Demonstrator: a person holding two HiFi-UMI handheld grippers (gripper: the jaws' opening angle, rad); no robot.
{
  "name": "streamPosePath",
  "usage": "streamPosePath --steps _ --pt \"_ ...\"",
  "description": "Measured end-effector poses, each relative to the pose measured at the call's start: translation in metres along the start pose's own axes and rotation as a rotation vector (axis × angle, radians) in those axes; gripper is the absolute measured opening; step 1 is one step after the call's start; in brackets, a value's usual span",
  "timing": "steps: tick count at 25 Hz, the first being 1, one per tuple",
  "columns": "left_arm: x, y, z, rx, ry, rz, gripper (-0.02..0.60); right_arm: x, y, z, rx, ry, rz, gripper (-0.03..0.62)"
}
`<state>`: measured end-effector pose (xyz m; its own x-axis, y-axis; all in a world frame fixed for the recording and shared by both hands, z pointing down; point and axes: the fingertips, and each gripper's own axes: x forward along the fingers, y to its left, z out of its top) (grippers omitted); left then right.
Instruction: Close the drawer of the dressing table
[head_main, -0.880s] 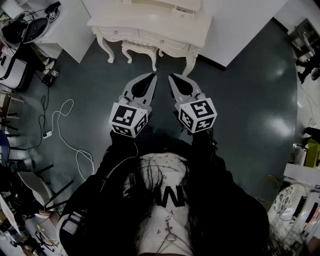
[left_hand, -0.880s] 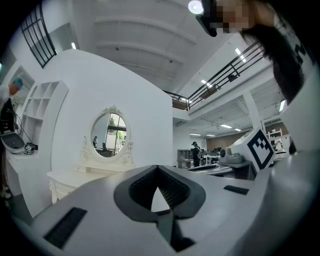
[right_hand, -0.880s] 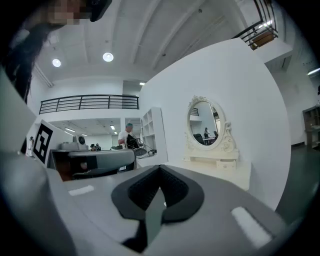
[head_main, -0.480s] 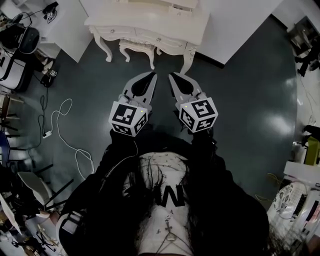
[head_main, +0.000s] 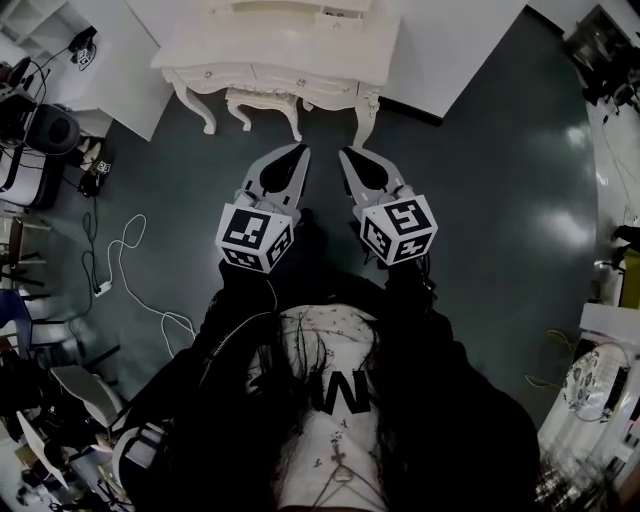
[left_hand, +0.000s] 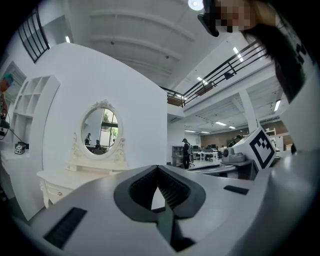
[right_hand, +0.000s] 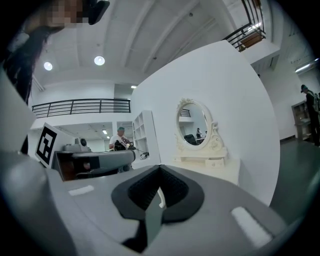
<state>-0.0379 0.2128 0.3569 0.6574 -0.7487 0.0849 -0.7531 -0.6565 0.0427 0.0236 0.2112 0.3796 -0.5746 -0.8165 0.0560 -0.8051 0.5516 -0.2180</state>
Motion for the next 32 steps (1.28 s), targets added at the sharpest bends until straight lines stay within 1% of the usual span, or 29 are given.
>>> streamPosePath --steps 7,12,15,19,23,27,32 --pt "0.028 0.01 -0.004 0.006 0.017 -0.036 0.0 0.014 -0.025 -0.002 0.014 0.002 -0.035 0.008" --pt "0.059 0.033 -0.009 0.012 0.03 -0.051 0.0 0.042 -0.053 -0.002 0.028 0.011 -0.061 0.008" --pt "0.076 0.057 -0.008 0.014 0.038 -0.054 0.0 0.07 -0.066 0.0 0.04 0.018 -0.071 0.008" --pt "0.098 0.099 -0.001 0.014 0.047 -0.05 0.0 0.114 -0.075 0.006 0.049 0.028 -0.066 0.008" --pt "0.121 0.14 0.008 0.02 0.038 -0.06 0.0 0.158 -0.084 0.013 0.051 0.03 -0.069 0.008" --pt "0.141 0.175 0.015 0.016 0.034 -0.083 0.0 0.199 -0.092 0.023 0.049 0.032 -0.082 0.008" --pt "0.168 0.215 0.018 0.01 0.031 -0.126 0.0 0.242 -0.104 0.025 0.038 0.048 -0.116 0.008"
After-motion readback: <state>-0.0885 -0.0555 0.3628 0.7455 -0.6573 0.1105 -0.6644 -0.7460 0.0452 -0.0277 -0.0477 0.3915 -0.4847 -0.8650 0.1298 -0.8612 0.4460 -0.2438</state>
